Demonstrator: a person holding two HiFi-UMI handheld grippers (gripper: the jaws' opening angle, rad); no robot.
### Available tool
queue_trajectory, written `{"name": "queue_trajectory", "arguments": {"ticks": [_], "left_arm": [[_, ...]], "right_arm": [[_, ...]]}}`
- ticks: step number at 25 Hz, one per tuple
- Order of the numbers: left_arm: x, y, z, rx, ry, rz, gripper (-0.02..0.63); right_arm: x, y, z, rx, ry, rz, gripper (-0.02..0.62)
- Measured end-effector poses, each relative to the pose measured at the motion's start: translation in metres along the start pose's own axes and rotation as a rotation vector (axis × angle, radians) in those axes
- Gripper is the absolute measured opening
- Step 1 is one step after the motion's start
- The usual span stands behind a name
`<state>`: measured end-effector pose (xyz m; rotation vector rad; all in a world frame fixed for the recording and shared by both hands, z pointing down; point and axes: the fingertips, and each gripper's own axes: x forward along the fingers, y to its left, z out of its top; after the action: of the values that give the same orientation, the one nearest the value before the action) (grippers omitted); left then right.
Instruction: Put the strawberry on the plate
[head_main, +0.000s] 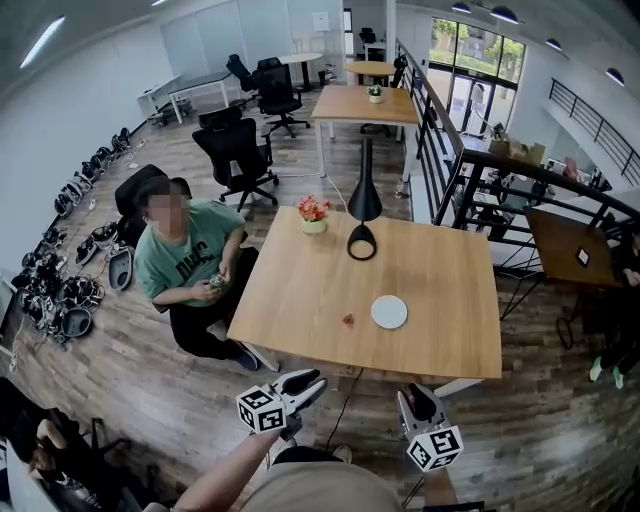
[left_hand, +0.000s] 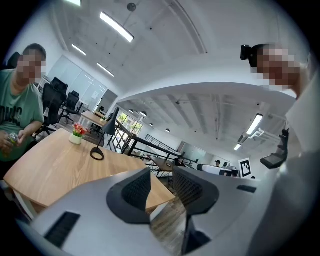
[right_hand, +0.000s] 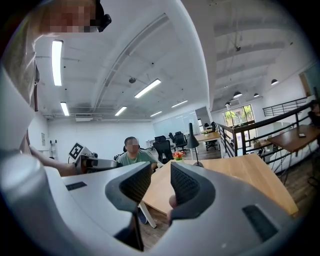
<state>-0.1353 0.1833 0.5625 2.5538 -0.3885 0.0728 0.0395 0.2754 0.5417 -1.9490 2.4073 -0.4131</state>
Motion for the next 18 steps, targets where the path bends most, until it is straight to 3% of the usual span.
{"name": "queue_trajectory", "arguments": {"ticks": [13,18], "left_arm": [[0.004,-0.004,-0.008,-0.008,-0.011,0.04,0.123],[0.003,0.013,-0.006,-0.021,-0.002,0.048,0.123]], "right_arm": [[-0.001,-0.013,-0.019,0.012,0.032,0.026,0.106],[0.014,-0.011,-0.02,0.004,0.051,0.025,0.106]]}}
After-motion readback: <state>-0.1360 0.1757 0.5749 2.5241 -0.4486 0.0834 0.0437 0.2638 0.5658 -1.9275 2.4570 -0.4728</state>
